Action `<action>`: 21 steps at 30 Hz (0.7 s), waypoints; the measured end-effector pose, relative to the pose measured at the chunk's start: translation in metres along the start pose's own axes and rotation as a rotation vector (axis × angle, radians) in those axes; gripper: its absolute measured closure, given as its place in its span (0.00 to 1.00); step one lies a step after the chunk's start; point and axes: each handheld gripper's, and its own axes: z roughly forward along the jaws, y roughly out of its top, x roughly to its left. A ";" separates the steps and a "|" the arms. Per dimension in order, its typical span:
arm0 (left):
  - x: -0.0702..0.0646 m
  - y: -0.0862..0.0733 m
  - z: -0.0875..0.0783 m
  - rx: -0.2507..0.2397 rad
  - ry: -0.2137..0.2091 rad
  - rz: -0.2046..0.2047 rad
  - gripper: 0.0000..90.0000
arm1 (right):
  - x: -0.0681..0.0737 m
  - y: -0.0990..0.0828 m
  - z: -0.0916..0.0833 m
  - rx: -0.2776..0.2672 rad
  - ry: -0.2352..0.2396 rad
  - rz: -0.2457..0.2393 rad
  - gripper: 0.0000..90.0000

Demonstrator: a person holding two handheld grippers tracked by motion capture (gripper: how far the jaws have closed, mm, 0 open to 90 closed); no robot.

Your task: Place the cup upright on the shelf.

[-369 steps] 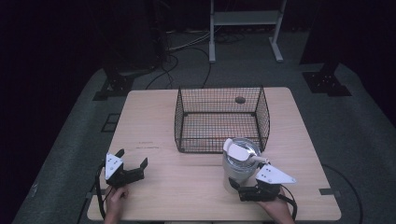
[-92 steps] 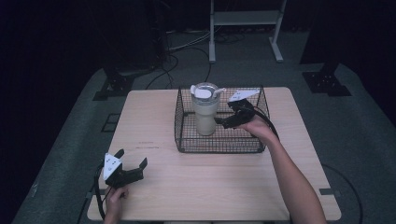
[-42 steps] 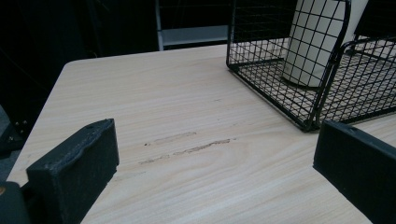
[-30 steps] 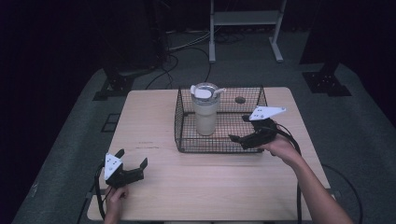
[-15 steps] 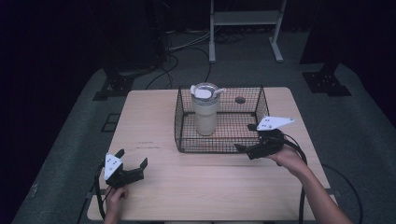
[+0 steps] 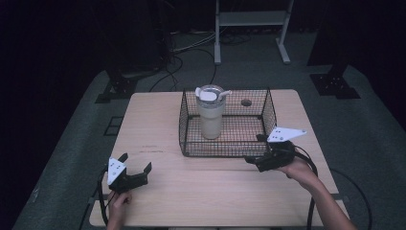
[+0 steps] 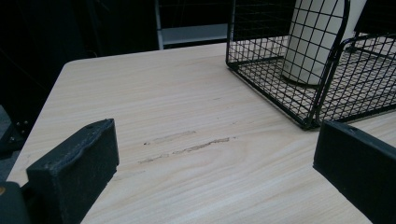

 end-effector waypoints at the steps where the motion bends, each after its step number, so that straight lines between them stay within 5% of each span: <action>1: 0.000 0.000 0.000 0.000 0.000 -0.001 0.00 | 0.000 -0.001 -0.001 0.001 -0.002 0.005 0.09; 21: -0.001 0.000 0.000 0.009 0.002 0.013 0.00 | 0.000 -0.038 -0.015 0.005 -0.034 0.051 0.10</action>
